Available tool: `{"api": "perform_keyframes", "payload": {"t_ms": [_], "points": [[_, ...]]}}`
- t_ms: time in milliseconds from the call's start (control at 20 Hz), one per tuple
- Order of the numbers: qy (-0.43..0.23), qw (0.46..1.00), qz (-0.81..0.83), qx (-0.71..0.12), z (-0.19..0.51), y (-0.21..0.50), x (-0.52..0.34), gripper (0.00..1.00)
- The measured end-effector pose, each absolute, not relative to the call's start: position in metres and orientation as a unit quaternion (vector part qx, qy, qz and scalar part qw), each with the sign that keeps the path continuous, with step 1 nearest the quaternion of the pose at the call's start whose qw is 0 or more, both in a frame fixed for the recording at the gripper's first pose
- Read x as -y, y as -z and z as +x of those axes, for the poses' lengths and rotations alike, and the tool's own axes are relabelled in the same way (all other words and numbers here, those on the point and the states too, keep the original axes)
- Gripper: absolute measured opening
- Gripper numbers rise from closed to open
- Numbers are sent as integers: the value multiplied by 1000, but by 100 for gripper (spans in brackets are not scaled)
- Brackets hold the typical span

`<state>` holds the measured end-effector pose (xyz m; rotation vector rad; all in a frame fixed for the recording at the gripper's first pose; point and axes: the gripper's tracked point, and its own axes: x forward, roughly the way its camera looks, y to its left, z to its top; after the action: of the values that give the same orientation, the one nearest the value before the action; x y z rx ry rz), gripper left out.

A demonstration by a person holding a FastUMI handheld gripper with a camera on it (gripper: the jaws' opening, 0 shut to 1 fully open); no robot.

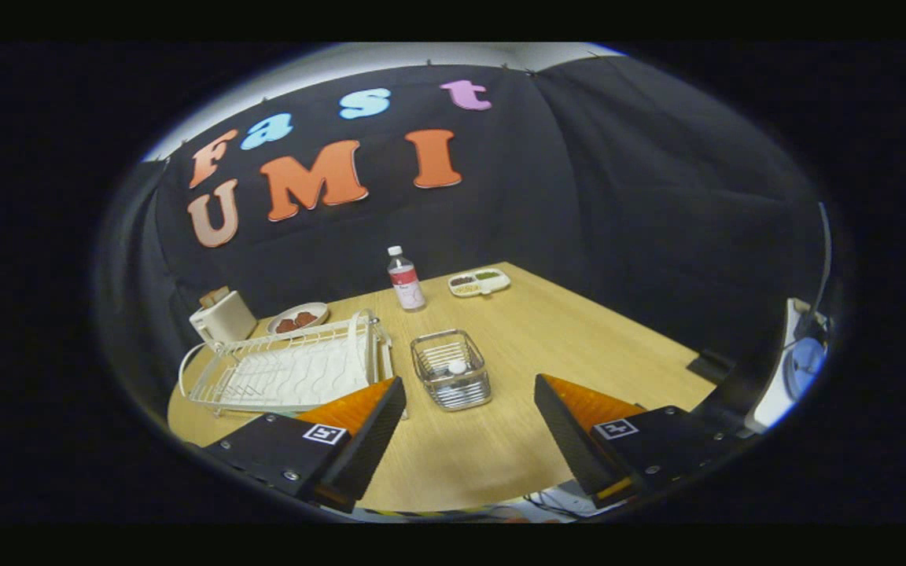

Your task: Take the plate from the dish rack, then take the spoon from the basket and place it into the plate.

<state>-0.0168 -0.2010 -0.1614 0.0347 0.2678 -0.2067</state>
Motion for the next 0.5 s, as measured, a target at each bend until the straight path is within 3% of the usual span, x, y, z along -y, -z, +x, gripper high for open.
{"api": "perform_keyframes", "payload": {"t_ms": [400,500], "points": [[28,992,-29,-119,23,177,186,99],[18,993,-25,-116,32,181,188,94]]}}
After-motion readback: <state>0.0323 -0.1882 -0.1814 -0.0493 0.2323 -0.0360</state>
